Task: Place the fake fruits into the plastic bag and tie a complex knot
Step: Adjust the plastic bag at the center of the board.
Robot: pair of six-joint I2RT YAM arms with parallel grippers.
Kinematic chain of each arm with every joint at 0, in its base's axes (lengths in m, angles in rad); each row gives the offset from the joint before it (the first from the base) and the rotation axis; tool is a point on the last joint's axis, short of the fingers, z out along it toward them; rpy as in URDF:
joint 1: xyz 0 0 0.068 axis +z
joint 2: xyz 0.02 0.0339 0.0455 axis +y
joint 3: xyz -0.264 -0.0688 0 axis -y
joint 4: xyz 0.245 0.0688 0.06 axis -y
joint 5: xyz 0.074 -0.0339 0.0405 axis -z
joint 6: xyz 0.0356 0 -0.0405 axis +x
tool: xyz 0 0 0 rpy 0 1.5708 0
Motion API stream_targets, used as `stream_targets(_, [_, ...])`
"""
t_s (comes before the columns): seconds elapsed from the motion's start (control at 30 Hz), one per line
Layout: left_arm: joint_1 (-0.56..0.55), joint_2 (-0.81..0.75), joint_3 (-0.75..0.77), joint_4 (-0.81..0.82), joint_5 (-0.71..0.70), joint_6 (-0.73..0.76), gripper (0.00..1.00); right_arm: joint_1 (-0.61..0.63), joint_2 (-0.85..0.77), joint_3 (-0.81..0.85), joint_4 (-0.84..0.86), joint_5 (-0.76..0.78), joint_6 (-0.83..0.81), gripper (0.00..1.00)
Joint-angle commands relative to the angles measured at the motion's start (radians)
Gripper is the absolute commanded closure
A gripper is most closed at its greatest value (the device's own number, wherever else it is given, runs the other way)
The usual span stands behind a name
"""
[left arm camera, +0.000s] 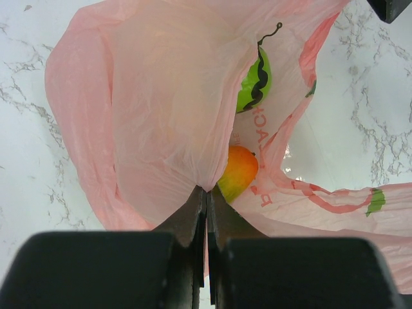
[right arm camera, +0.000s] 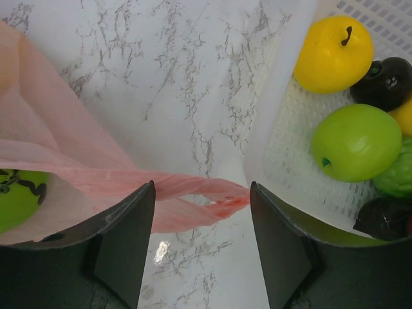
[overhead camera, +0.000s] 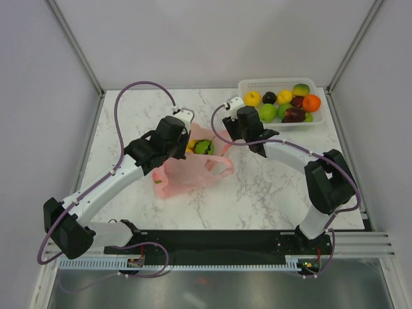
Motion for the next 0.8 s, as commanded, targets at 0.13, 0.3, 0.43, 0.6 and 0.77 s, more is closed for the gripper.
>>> stream_targets(0.13, [0.003, -0.012, 0.009, 0.025, 0.013, 0.001, 0.98, -0.004, -0.092, -0.05, 0.044, 0.0, -0.021, 0.33])
stream_targets(0.3, [0.003, -0.013, 0.009, 0.025, 0.015, -0.001, 0.98, -0.004, -0.055, -0.027, 0.018, -0.01, -0.03, 0.36])
stream_targets(0.43, [0.003, -0.013, 0.009, 0.024, 0.013, -0.001, 0.98, -0.004, -0.072, -0.039, 0.026, 0.01, -0.015, 0.36])
stream_targets(0.6, [0.003, -0.015, 0.009, 0.025, 0.013, -0.001, 0.98, -0.004, -0.153, -0.103, 0.056, -0.014, 0.002, 0.36])
stream_targets(0.77, [0.003, -0.013, 0.007, 0.024, 0.015, 0.001, 0.98, -0.006, -0.143, -0.1, 0.043, 0.004, -0.014, 0.37])
